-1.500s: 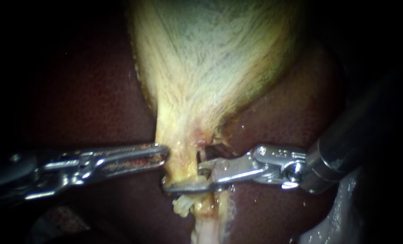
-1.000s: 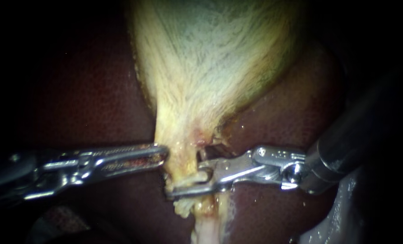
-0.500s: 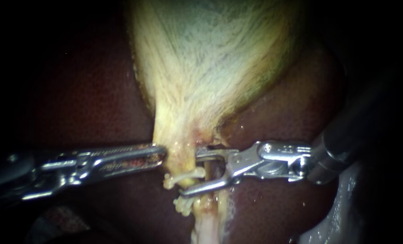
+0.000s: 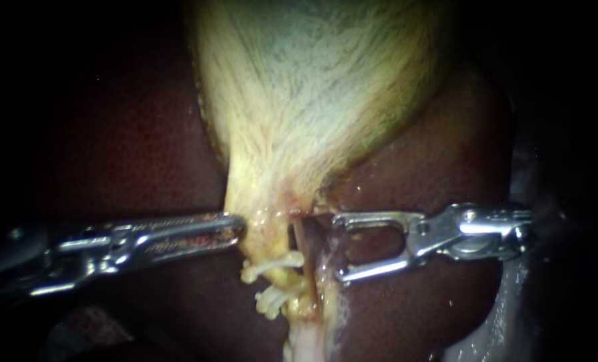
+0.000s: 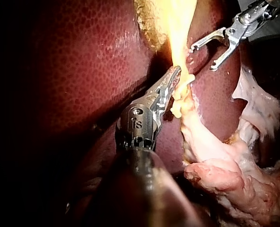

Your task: Going back third clip left tube

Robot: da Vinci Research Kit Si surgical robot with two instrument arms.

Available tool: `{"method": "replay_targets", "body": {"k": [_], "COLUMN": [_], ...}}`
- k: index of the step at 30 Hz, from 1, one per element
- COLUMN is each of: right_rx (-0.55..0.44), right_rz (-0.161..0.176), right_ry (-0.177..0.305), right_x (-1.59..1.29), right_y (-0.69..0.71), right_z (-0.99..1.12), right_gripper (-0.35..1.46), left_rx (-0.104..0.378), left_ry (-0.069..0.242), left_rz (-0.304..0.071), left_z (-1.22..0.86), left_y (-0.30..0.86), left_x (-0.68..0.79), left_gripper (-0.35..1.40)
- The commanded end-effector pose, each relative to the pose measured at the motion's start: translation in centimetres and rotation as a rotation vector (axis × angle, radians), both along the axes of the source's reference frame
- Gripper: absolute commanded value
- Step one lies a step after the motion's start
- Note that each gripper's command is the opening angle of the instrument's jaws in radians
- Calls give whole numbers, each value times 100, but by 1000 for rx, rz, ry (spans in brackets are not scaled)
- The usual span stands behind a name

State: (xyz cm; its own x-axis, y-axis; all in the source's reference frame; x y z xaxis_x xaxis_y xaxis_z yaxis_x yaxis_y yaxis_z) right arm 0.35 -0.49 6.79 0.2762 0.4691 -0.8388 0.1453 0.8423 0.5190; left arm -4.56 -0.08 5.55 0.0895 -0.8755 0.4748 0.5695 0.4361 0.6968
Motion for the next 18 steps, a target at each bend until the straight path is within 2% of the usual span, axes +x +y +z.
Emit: {"method": "replay_targets", "body": {"k": [1, 4, 8, 14, 18], "right_rx": [-2, -14, -13, -15, -15], "right_rz": [-1, -5, -4, -3, -3], "right_ry": [2, 7, 7, 6, 6], "right_x": [-3, -10, -10, -7, -7], "right_y": [2, 8, 5, 2, 2], "right_z": [-2, -10, -13, -14, -15], "right_gripper": [58, 58, 58, 59, 59], "left_rx": [0, 0, 0, -5, -3], "left_ry": [0, 0, 1, 1, 12], "left_rz": [-1, -1, -2, -5, -1], "left_z": [1, 3, 6, 22, 34], "left_y": [0, 1, 2, 6, 6], "left_x": [0, 0, -2, -9, -17], "left_gripper": [-35, -35, -35, -35, -35]}}
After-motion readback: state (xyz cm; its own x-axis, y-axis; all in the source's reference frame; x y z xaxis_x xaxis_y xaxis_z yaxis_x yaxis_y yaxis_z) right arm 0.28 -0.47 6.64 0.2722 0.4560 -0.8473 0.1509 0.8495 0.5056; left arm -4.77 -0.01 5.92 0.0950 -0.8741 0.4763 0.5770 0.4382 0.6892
